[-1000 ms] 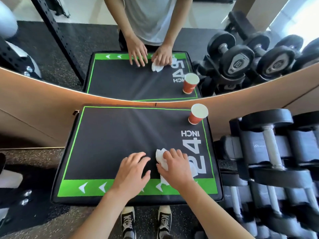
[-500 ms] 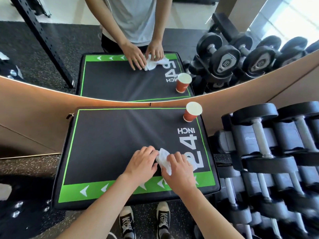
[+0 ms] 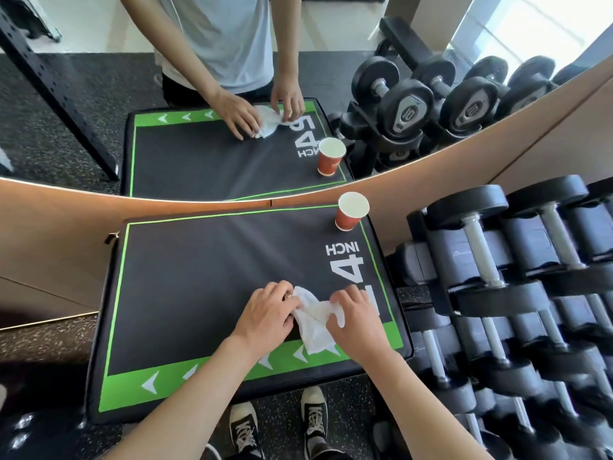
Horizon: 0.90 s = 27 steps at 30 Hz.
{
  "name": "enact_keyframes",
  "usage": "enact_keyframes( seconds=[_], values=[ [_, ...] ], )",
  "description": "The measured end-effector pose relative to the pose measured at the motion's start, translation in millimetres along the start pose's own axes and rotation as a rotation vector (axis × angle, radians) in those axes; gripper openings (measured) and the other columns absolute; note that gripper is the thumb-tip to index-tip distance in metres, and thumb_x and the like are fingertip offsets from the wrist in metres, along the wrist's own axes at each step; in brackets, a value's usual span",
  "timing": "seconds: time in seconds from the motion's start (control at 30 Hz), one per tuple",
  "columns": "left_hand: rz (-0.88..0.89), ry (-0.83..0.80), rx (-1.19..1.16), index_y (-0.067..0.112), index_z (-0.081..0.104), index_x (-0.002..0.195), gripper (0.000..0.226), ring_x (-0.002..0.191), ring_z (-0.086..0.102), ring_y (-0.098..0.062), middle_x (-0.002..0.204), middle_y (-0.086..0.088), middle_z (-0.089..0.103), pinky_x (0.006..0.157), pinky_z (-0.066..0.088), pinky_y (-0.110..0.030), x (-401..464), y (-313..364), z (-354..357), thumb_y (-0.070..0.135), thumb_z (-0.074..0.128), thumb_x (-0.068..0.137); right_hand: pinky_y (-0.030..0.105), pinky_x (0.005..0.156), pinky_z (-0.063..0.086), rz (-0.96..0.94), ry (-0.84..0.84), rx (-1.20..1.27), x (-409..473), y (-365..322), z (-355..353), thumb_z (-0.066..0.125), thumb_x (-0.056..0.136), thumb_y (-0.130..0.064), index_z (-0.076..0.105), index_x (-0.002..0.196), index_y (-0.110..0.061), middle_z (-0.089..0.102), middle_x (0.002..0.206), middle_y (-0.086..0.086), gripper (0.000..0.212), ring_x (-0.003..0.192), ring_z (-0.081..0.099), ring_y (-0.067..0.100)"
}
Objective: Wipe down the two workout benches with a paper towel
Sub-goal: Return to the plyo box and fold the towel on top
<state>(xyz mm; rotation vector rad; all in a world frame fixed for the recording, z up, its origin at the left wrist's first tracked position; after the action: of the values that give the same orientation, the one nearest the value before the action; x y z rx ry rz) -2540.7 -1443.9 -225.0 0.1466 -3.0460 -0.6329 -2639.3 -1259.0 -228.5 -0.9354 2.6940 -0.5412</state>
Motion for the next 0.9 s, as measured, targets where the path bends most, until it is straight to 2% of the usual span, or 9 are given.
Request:
enact_keyframes(
  seconds=[0.1, 0.23, 0.4, 0.47, 0.6, 0.7, 0.8, 0.9],
  values=[
    [-0.008, 0.016, 0.006, 0.022, 0.073, 0.100, 0.020, 0.095, 0.060, -0.023, 0.109, 0.002, 0.061, 0.083, 0.051, -0.039, -0.3, -0.3, 0.5, 0.014, 0.073, 0.082, 0.032, 0.078, 0.047, -0.002, 0.013, 0.021, -1.2, -4.3, 2.1, 0.062, 0.087, -0.020, 0.059, 0.107, -0.017, 0.053, 0.104, -0.005, 0.021, 0.095, 0.049, 0.019],
    [0.012, 0.059, 0.045, 0.022, 0.072, 0.092, 0.015, 0.093, 0.062, -0.022, 0.103, 0.004, 0.062, 0.083, 0.052, -0.040, -10.1, -2.3, -5.3, 0.017, 0.074, 0.078, 0.031, 0.058, 0.041, 0.011, -0.016, 0.035, -10.3, -4.4, 0.2, 0.058, 0.094, -0.018, 0.055, 0.105, -0.019, 0.054, 0.099, -0.008, 0.011, 0.077, 0.050, 0.016],
    [0.001, 0.046, 0.045, 0.023, 0.068, 0.089, 0.016, 0.089, 0.060, -0.021, 0.098, 0.006, 0.059, 0.081, 0.051, -0.038, -40.8, -2.7, -3.0, 0.017, 0.074, 0.076, 0.035, 0.065, 0.051, -0.019, -0.091, 0.090, -38.0, -4.9, 6.3, 0.055, 0.095, -0.009, 0.056, 0.120, -0.021, 0.057, 0.103, -0.011, 0.028, 0.083, 0.057, 0.016],
    [0.021, 0.043, 0.055, 0.022, 0.070, 0.089, 0.018, 0.091, 0.060, -0.021, 0.099, 0.006, 0.059, 0.083, 0.051, -0.038, -40.3, 0.5, -4.9, 0.014, 0.069, 0.074, 0.033, 0.065, 0.052, -0.015, -0.083, 0.103, -41.7, -5.0, 7.0, 0.055, 0.096, -0.011, 0.055, 0.123, -0.023, 0.054, 0.103, -0.012, 0.030, 0.082, 0.059, 0.014],
    [0.031, 0.067, 0.039, 0.020, 0.073, 0.095, 0.023, 0.090, 0.061, -0.022, 0.100, 0.005, 0.062, 0.084, 0.051, -0.039, -12.4, 8.3, -17.7, 0.011, 0.061, 0.078, 0.028, 0.059, 0.046, 0.046, 0.015, 0.120, -35.6, 2.6, -3.3, 0.060, 0.095, -0.014, 0.058, 0.121, -0.022, 0.046, 0.100, -0.015, 0.027, 0.069, 0.052, 0.010],
    [0.022, -0.036, 0.048, 0.021, 0.071, 0.110, 0.023, 0.101, 0.060, -0.022, 0.110, 0.005, 0.062, 0.088, 0.049, -0.038, 11.0, 15.6, -13.8, 0.018, 0.058, 0.092, 0.031, 0.064, 0.046, 0.120, 0.037, 0.097, -24.1, 12.1, -9.6, 0.063, 0.091, -0.016, 0.057, 0.118, -0.021, 0.046, 0.108, -0.009, 0.029, 0.082, 0.052, 0.017],
    [0.031, -0.197, 0.110, 0.025, 0.064, 0.129, 0.035, 0.112, 0.052, -0.018, 0.123, 0.006, 0.055, 0.093, 0.046, -0.036, 21.9, 19.0, 0.4, 0.028, 0.043, 0.101, 0.035, 0.080, 0.048, 0.138, -0.043, -0.003, -16.5, 14.3, -5.6, 0.064, 0.089, -0.024, 0.056, 0.119, -0.018, 0.047, 0.113, -0.003, 0.032, 0.102, 0.048, 0.022],
    [0.006, -0.240, 0.081, 0.023, 0.063, 0.127, 0.032, 0.112, 0.050, -0.018, 0.121, 0.006, 0.054, 0.091, 0.047, -0.036, 20.7, 15.7, 5.5, 0.030, 0.046, 0.101, 0.035, 0.083, 0.049, 0.147, -0.090, 0.013, -16.8, 10.5, 2.9, 0.061, 0.090, -0.023, 0.054, 0.121, -0.017, 0.051, 0.114, -0.002, 0.032, 0.107, 0.049, 0.022]
  ],
)
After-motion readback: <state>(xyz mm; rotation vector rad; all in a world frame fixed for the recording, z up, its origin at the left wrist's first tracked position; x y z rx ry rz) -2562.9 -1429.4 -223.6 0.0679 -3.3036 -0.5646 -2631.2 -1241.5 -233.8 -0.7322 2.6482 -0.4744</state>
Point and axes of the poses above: each hand's wrist, its own x-axis towards the middle knuckle, its own z-axis out of the palm, y = z × x, the point moved 4 cm from there along x, towards the middle knuckle
